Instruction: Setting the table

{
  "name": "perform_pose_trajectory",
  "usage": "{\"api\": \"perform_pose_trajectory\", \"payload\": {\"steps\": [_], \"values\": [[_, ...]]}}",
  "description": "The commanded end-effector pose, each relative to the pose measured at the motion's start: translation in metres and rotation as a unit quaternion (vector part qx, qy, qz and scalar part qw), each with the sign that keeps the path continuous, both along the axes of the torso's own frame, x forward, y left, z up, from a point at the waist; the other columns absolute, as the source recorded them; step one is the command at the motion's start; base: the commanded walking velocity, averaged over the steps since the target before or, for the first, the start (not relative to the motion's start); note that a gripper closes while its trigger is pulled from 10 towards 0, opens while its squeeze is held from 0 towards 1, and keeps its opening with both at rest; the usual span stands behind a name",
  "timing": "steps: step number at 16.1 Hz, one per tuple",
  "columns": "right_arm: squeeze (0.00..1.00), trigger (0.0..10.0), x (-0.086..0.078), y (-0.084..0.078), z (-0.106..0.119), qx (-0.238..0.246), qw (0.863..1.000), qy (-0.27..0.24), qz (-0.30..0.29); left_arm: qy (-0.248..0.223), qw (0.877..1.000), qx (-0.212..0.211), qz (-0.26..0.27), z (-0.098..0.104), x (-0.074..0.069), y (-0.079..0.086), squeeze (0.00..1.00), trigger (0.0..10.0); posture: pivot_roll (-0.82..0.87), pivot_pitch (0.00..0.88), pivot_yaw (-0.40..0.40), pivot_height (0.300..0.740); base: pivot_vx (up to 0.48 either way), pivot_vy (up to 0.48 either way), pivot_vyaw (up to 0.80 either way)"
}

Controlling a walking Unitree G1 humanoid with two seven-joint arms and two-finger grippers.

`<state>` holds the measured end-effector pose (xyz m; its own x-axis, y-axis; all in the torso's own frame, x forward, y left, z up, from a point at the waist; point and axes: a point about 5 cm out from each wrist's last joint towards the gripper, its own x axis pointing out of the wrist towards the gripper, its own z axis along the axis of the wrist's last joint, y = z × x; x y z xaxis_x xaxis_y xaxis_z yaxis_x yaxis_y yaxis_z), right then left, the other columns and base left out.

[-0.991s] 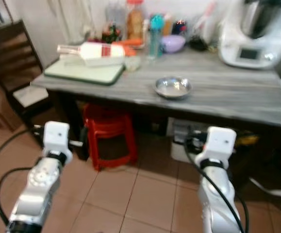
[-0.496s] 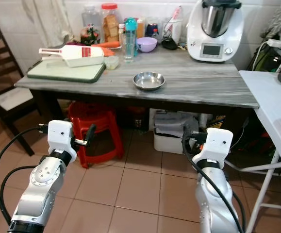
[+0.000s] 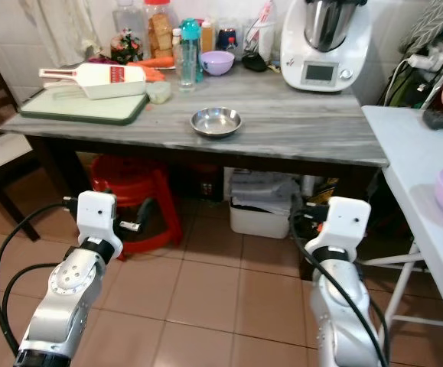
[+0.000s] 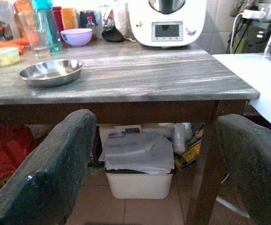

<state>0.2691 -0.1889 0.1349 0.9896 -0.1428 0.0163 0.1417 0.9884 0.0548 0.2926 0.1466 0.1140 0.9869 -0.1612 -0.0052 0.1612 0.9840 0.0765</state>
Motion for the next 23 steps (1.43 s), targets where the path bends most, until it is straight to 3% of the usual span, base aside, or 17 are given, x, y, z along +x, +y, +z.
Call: {"api": "perform_pose_trajectory", "payload": {"steps": [1,18,23], "values": [[0.0,10.0,0.0012,0.006,0.0003,0.004,1.0,0.001,0.011,0.0,1.0,0.0,0.006,0.0011,0.0007,0.006,0.0,10.0,-0.03,0.0,0.0,0.74,0.0,-0.405,0.0],[0.0,10.0,0.0028,0.0031,0.002,0.007,1.0,-0.006,0.009,0.002,1.0,0.005,0.005,-0.0015,0.0019,0.0061,0.0,10.0,-0.03,0.0,-0.004,0.74,0.0,-0.394,0.0],[0.0,10.0,0.0003,-0.0001,0.006,-0.033,0.999,-0.018,0.002,-0.002,1.0,-0.006,-0.013,0.0004,0.002,0.003,0.0,10.0,-0.03,0.0,-0.002,0.74,0.0,0.0,0.0]]}}
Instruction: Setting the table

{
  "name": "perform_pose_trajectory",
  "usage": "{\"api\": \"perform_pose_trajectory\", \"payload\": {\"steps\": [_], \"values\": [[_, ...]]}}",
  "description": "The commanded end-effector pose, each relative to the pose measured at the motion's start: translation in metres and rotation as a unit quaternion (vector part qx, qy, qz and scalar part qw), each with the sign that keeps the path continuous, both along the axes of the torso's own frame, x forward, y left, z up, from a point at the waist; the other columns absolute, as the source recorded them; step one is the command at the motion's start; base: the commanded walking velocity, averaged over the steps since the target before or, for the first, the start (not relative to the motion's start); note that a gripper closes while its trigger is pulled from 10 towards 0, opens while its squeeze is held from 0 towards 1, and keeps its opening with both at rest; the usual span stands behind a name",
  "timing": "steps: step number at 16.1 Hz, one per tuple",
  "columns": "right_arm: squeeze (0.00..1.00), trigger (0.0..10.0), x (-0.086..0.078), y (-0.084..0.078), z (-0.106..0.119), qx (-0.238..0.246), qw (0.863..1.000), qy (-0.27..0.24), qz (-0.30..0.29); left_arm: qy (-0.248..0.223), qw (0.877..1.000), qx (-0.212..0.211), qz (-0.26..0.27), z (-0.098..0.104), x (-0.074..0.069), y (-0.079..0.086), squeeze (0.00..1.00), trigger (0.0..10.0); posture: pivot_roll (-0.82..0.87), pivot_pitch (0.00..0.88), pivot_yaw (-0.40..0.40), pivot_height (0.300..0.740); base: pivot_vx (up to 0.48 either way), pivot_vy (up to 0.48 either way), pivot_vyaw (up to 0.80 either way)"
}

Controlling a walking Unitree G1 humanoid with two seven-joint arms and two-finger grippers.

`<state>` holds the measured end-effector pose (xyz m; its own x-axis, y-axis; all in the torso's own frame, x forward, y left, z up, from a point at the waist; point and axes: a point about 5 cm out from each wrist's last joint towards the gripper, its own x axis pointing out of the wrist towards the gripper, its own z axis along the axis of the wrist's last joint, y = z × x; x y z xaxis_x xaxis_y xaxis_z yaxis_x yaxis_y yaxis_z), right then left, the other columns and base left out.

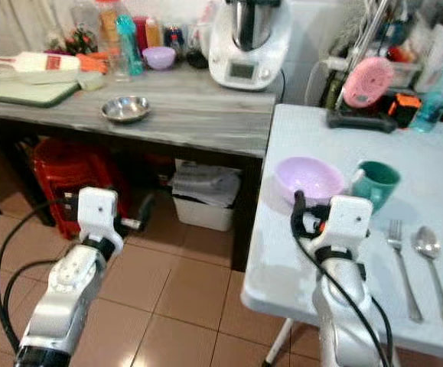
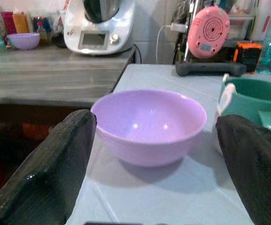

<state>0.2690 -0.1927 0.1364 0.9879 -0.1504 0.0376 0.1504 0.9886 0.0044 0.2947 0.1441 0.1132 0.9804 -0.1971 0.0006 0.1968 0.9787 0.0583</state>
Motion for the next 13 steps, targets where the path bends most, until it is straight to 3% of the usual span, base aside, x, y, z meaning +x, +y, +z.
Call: {"api": "perform_pose_trajectory", "payload": {"steps": [1,5,9,11,13], "values": [[0.0,10.0,0.0,0.001,0.004,-0.006,1.0,-0.01,0.001,0.001,1.0,0.0,-0.004,0.0,-0.001,0.005,0.0,10.0,-0.03,0.0,-0.002,0.74,0.0,0.0,0.0],[0.0,10.0,0.001,-0.003,0.004,-0.004,1.0,-0.007,-0.01,0.002,1.0,-0.009,-0.014,0.0,-0.003,0.001,0.0,10.0,-0.03,0.0,-0.004,0.74,0.0,0.0,0.0],[0.0,10.0,0.007,-0.012,0.007,-0.014,1.0,-0.005,-0.021,0.007,0.999,-0.019,-0.029,-0.001,-0.005,0.0,0.0,10.0,-0.02,0.0,-0.006,0.74,0.0,0.0,-0.52],[0.0,10.0,0.012,-0.019,0.01,-0.034,0.999,-0.001,-0.022,0.018,0.997,-0.038,-0.062,-0.002,-0.009,-0.004,0.0,10.0,-0.03,0.0,-0.005,0.74,0.0,0.0,0.0],[0.0,10.0,0.02,-0.029,0.012,-0.058,0.998,0.019,-0.02,0.034,0.989,-0.043,-0.138,-0.006,-0.018,-0.014,0.0,10.0,-0.03,0.0,-0.007,0.74,0.0,0.0,0.0]]}}
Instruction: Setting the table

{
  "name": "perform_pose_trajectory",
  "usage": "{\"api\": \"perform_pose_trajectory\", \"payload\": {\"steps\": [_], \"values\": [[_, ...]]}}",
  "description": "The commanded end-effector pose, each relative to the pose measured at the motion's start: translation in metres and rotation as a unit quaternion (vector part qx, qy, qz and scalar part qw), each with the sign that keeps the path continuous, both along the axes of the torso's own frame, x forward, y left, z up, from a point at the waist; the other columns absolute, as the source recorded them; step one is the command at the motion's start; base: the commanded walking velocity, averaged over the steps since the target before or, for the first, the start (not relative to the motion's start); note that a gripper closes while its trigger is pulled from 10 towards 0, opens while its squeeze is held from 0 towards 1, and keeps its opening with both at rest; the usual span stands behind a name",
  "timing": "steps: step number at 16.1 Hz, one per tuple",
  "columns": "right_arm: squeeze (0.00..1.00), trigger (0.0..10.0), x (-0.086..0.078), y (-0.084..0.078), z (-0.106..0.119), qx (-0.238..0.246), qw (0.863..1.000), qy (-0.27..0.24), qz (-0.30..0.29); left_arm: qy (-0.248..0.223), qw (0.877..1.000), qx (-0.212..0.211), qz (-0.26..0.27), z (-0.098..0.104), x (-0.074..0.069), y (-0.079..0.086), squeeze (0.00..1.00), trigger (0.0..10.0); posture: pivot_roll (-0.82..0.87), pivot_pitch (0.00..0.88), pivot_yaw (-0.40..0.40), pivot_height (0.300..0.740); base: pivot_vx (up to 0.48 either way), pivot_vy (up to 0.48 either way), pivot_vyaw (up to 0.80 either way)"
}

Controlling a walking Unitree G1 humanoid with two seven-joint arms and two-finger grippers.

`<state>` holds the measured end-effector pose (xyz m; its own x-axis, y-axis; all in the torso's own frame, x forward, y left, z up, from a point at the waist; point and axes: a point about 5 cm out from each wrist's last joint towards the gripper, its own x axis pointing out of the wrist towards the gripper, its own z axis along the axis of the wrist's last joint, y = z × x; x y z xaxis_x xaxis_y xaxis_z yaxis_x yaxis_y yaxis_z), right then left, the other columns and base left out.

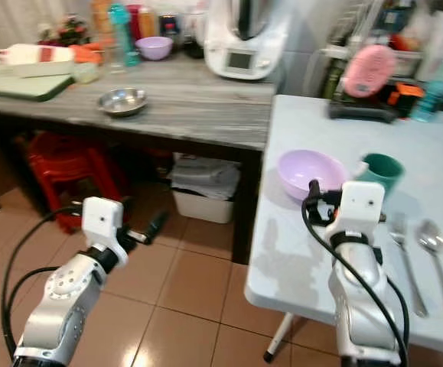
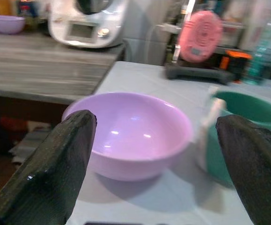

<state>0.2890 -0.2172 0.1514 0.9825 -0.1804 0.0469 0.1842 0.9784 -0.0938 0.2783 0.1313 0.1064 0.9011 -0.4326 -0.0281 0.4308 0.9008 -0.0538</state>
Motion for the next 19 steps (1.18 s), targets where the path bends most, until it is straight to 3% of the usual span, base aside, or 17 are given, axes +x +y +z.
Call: {"api": "perform_pose_trajectory", "payload": {"steps": [1,6,8,12,19], "values": [[0.0,10.0,0.004,-0.007,-0.002,-0.015,1.0,0.02,0.001,0.004,1.0,0.008,-0.02,-0.001,-0.005,-0.001,0.0,10.0,-0.03,0.0,-0.007,0.74,0.0,0.0,0.0],[0.0,10.0,0.025,-0.014,-0.005,-0.086,0.99,0.092,0.057,0.023,0.999,0.0,-0.04,-0.003,-0.01,-0.003,0.0,10.0,-0.03,0.0,-0.004,0.74,0.0,0.0,0.0],[0.0,10.0,0.035,-0.015,-0.004,-0.154,0.977,0.114,0.091,0.03,0.998,-0.004,-0.058,-0.005,-0.016,-0.005,0.0,10.0,-0.02,0.0,-0.006,0.74,0.0,0.0,0.0],[0.0,10.0,0.049,-0.017,-0.003,-0.196,0.962,0.141,0.125,0.024,0.995,-0.003,-0.098,-0.003,-0.021,-0.009,0.0,10.0,-0.02,0.0,-0.013,0.74,0.0,0.0,0.0],[0.0,10.0,0.066,-0.021,-0.006,-0.256,0.931,0.183,0.183,0.033,0.994,-0.005,-0.104,-0.005,-0.028,-0.008,0.0,10.0,-0.01,0.0,-0.023,0.74,0.0,0.0,0.0]]}}
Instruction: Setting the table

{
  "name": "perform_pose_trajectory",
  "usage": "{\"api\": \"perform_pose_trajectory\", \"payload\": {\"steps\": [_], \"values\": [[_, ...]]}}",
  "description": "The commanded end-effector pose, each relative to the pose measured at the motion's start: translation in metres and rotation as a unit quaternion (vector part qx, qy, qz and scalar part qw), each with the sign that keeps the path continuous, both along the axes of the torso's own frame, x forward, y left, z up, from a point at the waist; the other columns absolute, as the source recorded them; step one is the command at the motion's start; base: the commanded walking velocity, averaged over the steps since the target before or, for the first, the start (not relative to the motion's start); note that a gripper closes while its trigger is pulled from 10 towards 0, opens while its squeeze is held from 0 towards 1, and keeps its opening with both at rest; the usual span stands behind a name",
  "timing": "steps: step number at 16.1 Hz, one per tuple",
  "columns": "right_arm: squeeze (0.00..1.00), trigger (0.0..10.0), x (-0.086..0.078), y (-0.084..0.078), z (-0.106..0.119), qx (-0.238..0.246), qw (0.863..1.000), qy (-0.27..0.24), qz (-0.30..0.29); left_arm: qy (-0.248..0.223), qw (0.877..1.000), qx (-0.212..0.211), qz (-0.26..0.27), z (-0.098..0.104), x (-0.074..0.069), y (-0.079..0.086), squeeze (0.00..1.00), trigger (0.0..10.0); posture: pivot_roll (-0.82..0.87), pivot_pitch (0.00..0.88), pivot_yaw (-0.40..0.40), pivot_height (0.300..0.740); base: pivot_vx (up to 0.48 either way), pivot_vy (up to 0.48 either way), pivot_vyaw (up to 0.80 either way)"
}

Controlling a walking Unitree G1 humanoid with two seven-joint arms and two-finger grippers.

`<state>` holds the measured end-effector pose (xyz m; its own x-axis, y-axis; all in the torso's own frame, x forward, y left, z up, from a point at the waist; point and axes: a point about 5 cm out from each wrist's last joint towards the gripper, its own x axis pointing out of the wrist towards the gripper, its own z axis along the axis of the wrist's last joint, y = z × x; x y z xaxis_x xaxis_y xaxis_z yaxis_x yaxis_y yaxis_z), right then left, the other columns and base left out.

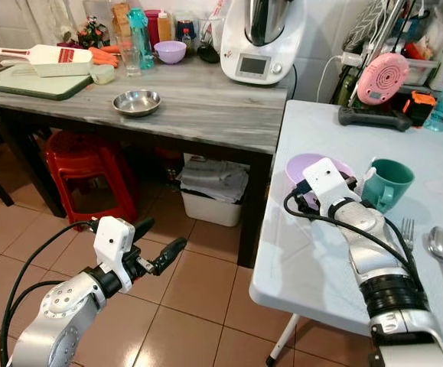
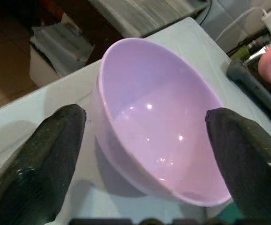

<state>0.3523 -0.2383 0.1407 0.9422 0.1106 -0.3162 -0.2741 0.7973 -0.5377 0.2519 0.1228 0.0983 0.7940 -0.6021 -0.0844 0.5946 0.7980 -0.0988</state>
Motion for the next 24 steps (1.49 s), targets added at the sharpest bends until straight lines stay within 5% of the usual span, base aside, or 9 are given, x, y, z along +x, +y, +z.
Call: {"api": "perform_pose_trajectory", "payload": {"steps": [1,5,6,7,8,24], "values": [[0.0,10.0,0.004,-0.001,0.004,-0.018,1.0,0.001,0.015,-0.003,1.0,-0.003,-0.006,0.003,-0.001,0.0,0.0,10.0,-0.01,0.0,-0.023,0.74,0.0,0.0,0.0],[0.0,10.0,0.01,-0.009,0.001,-0.044,0.998,0.03,0.032,-0.005,1.0,-0.008,-0.024,0.005,-0.004,0.0,0.0,10.0,0.0,0.0,-0.025,0.74,0.0,0.0,0.0],[0.0,7.7,0.011,-0.01,0.0,-0.045,0.998,0.035,0.032,-0.005,1.0,-0.007,-0.025,0.004,-0.004,0.0,0.0,10.0,0.0,0.0,-0.025,0.74,0.0,0.0,0.0],[0.0,2.9,0.011,-0.011,-0.001,-0.047,0.998,0.037,0.03,-0.005,1.0,-0.007,-0.025,0.004,-0.005,0.0,0.0,10.0,0.0,0.0,-0.027,0.74,0.0,0.0,0.0],[0.0,0.0,0.011,-0.011,-0.004,-0.055,0.997,0.045,0.036,-0.005,1.0,-0.006,-0.026,0.004,-0.005,0.0,0.0,10.0,0.0,0.0,-0.027,0.74,0.0,0.0,0.0],[0.0,0.0,0.011,-0.024,-0.005,-0.086,0.995,0.032,0.041,-0.009,1.0,0.004,-0.011,0.003,0.002,0.002,0.0,10.0,0.0,0.0,-0.022,0.74,0.0,0.0,0.0]]}}
